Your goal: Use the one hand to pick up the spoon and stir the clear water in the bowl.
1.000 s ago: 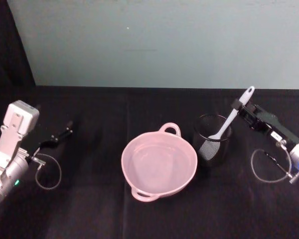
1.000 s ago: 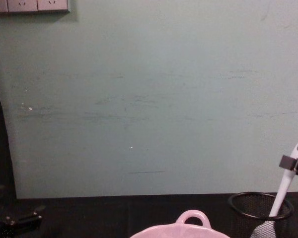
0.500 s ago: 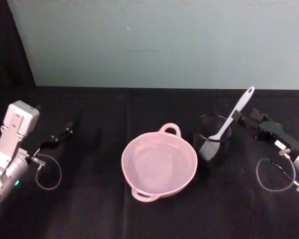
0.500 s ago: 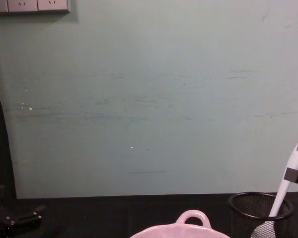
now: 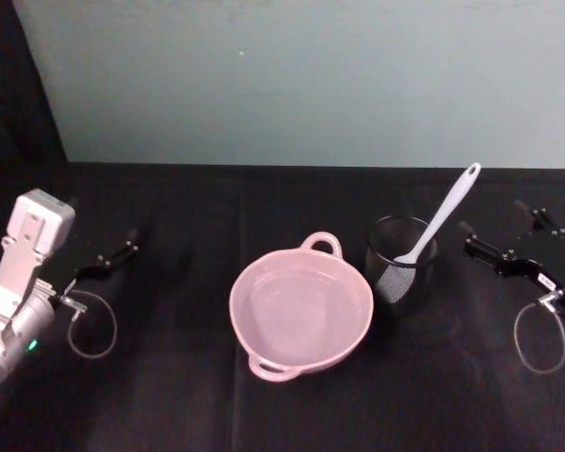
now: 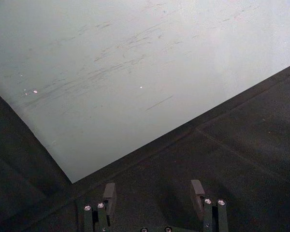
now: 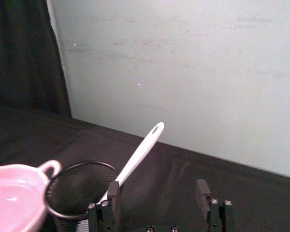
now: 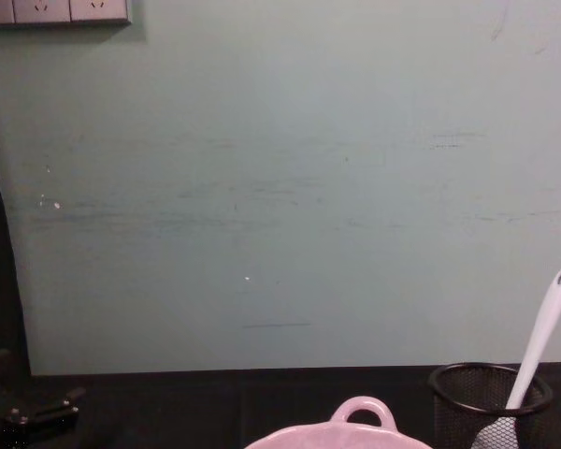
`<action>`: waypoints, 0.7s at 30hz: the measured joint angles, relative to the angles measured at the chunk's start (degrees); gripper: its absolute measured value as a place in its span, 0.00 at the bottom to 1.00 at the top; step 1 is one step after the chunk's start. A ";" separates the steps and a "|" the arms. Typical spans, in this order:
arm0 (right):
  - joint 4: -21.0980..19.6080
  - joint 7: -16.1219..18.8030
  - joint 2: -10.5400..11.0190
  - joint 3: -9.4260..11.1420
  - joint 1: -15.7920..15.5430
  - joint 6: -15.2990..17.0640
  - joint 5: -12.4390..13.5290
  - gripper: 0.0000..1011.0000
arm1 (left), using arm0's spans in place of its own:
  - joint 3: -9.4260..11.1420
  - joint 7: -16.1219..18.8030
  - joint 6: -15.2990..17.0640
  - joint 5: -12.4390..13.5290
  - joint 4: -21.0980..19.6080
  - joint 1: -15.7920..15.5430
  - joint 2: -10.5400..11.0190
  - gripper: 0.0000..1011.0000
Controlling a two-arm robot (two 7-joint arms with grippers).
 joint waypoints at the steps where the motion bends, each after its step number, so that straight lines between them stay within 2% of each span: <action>1: 0.30 -0.83 -0.18 -0.31 0.26 -0.81 -1.90 0.99 | 0.00 0.00 0.00 0.00 0.00 0.00 0.00 0.99; 4: 1.13 -1.97 -0.49 -0.78 0.77 -1.92 -4.60 0.99 | 0.00 0.00 0.00 0.00 0.00 0.00 0.00 0.99; 5: 1.99 -2.72 -0.80 -1.07 1.20 -2.65 -6.25 0.99 | 0.00 0.00 0.00 0.00 0.00 0.00 0.00 0.99; 10: 5.93 -3.89 -2.32 -2.00 2.63 -4.27 -10.15 0.99 | 0.00 0.00 0.00 0.00 0.00 0.00 0.00 0.99; 13: 6.98 -4.31 -2.98 -2.15 2.79 -3.78 -10.80 0.99 | 0.00 0.00 0.00 0.00 0.00 0.00 0.00 0.99; 16: 7.57 -4.99 -3.63 -2.06 2.69 -1.54 -11.26 0.99 | 0.00 0.00 0.00 0.00 0.00 0.00 0.00 0.99; 21: 7.59 -5.20 -3.84 -1.80 2.55 0.04 -11.34 0.99 | 0.00 0.00 0.00 0.00 0.00 0.00 0.00 0.99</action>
